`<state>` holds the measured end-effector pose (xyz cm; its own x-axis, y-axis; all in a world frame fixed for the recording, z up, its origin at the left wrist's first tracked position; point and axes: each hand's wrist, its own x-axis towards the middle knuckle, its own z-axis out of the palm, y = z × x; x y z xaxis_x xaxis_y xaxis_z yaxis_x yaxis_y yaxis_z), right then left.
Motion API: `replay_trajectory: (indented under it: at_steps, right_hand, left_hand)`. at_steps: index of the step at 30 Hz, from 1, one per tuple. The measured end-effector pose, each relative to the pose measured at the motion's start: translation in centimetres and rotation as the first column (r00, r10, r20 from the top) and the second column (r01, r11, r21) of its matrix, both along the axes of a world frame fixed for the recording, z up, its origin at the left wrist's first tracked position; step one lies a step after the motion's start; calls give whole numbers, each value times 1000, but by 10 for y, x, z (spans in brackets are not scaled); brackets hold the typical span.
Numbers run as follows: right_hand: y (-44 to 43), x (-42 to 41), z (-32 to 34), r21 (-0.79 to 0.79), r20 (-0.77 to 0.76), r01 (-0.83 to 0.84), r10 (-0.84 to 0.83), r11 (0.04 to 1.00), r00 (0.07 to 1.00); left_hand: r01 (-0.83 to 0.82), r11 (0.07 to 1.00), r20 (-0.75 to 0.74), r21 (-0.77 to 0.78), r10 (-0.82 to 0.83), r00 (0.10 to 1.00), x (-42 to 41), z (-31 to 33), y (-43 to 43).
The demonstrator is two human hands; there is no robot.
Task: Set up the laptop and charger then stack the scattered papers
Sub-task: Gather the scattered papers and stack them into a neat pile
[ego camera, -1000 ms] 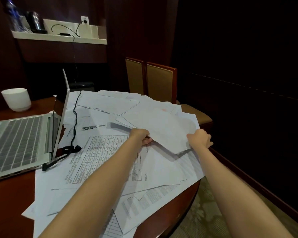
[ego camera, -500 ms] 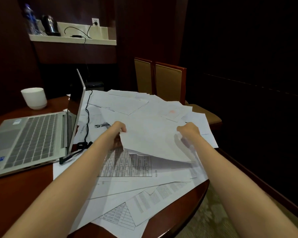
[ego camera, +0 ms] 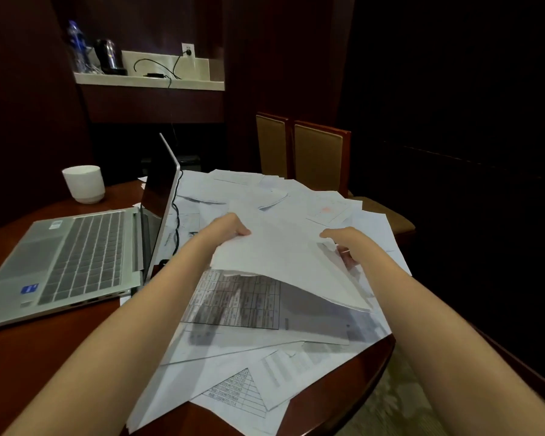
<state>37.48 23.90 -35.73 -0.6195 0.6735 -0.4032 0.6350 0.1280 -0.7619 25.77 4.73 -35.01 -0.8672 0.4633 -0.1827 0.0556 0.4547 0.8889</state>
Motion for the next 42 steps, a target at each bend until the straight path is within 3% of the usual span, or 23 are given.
replay_trajectory:
  at_steps: [3,8,11,15,18,21,24,28,33,38,42]
  right_hand:
    - [1,-3,5,10,-10,29,-29,1000,1000]
    - [0,1,9,-20,-57,-23,22,1000,998]
    - [-7,7,13,-180,-118,-54,33,982,992]
    - [-11,21,15,-258,-282,-121,45,959,958]
    - [-9,33,15,-191,-448,-204,100,960,888]
    - [-5,28,22,-163,-442,-152,66,975,895]
    - [-4,20,31,-330,-422,-156,3,931,907]
    - [-6,12,40,-173,-503,-205,93,963,859]
    - [-12,12,47,-98,-555,-256,161,962,816]
    - [-17,8,52,-10,-543,-203,165,979,823]
    - [-19,11,57,-113,-545,-210,116,971,830]
  left_hand:
    - [38,999,-73,6,-37,997,7,16,-9]
    - [42,989,-120,144,-24,993,18,34,-16]
    - [42,969,-27,244,-36,999,24,40,-18]
    - [-52,897,300,440,-92,949,26,38,-23]
    - [-104,822,339,559,-112,934,26,40,-24]
    - [-109,786,328,609,-125,936,28,46,-26]
    - [-102,738,304,667,-144,942,28,50,-30]
    - [-84,629,283,773,-223,933,36,57,-34]
    - [-106,618,298,779,-217,930,38,62,-45]
    - [-136,602,324,787,-215,921,41,63,-52]
    - [-171,630,324,758,-135,936,41,62,-55]
